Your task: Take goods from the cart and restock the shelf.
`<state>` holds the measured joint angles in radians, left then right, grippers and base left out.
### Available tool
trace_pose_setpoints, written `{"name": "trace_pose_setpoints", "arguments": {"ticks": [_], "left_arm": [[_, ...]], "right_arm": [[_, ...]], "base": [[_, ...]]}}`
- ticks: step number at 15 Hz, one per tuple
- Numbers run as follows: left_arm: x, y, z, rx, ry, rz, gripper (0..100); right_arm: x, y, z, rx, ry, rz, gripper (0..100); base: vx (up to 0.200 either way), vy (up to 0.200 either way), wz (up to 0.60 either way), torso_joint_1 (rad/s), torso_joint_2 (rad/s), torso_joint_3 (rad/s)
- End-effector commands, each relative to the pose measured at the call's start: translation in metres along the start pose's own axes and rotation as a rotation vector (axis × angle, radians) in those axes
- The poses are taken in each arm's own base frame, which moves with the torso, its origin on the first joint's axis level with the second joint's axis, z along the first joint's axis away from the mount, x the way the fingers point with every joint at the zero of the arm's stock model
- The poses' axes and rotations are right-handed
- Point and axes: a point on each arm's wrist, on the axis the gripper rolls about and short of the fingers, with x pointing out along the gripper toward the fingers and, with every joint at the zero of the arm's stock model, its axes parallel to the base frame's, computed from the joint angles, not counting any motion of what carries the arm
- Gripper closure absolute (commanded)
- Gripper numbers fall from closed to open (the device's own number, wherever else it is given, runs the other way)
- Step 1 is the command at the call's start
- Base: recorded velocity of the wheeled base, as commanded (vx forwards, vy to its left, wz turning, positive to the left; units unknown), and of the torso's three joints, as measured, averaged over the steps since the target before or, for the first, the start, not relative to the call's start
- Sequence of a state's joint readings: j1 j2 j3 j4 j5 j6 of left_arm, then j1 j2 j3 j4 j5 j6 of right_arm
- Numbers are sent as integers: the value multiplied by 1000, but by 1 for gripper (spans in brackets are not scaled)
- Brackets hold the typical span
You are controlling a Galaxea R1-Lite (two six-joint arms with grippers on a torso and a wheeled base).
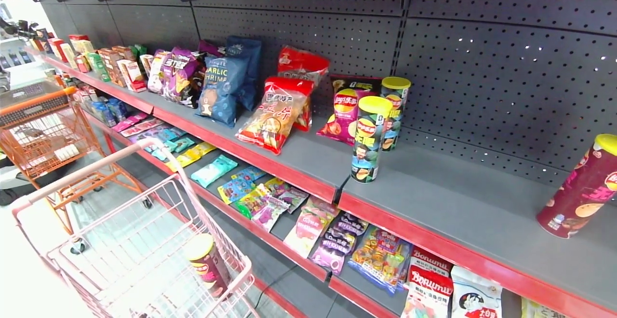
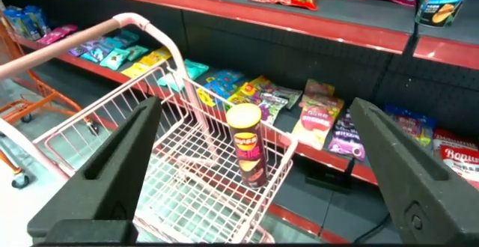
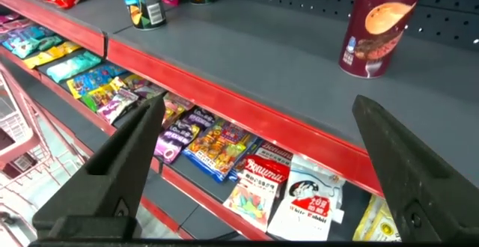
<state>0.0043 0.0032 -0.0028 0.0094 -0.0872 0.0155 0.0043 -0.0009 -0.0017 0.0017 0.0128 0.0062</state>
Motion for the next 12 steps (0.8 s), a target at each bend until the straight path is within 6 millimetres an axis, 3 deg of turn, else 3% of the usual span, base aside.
{"name": "trace_pose_setpoints", "arguments": {"ticks": [1,12], "left_arm": [[0,0,0,0,-1,0,0],[0,0,0,0,-1,0,0]], "right_arm": [[0,0,0,0,1,-2,0],[0,0,0,0,1,1,0]], "base": [[0,0,0,-124,290,163],[0,0,0,-146,342,191]]}}
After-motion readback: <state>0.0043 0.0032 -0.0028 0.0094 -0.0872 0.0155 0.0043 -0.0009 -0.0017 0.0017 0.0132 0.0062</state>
